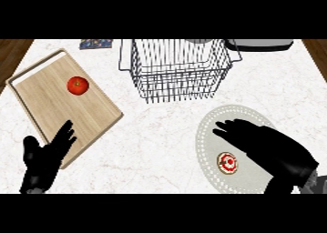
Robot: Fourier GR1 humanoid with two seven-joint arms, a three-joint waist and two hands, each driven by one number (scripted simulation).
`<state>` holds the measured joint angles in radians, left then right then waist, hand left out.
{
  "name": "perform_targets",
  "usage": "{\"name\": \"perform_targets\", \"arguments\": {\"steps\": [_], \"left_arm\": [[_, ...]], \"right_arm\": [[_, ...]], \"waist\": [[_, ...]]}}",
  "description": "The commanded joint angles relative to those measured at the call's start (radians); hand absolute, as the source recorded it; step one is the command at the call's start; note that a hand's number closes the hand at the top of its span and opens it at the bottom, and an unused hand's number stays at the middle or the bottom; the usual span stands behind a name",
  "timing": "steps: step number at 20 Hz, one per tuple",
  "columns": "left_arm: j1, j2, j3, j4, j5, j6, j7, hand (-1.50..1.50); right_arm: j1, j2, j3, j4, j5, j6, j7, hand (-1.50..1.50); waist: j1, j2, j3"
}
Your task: Pick the cupcake from the placemat and place it in the basket
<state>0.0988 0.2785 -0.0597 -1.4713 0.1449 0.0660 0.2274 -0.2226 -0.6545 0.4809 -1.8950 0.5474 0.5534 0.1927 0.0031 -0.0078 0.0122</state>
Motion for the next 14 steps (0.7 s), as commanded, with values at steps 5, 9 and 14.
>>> {"name": "perform_targets", "arguments": {"steps": [5, 9, 14], "left_arm": [[0.086, -0.026, -0.042, -0.005, -0.042, 0.01, 0.046, 0.0], [0.016, -0.022, 0.006, 0.051, -0.021, -0.002, 0.04, 0.0], [0.033, -0.033, -0.015, 0.084, -0.045, -0.017, 0.01, 0.0]], "right_arm": [[-0.008, 0.074, 0.034, 0.171, 0.116, -0.085, -0.112, -1.5], [-0.035, 0.132, 0.051, 0.15, 0.14, -0.043, -0.056, -1.5], [-0.01, 0.103, 0.099, 0.238, 0.232, -0.058, -0.093, -1.5]], "waist": [[0.01, 0.009, -0.011], [0.003, 0.009, -0.012], [0.002, 0.011, -0.012]]}}
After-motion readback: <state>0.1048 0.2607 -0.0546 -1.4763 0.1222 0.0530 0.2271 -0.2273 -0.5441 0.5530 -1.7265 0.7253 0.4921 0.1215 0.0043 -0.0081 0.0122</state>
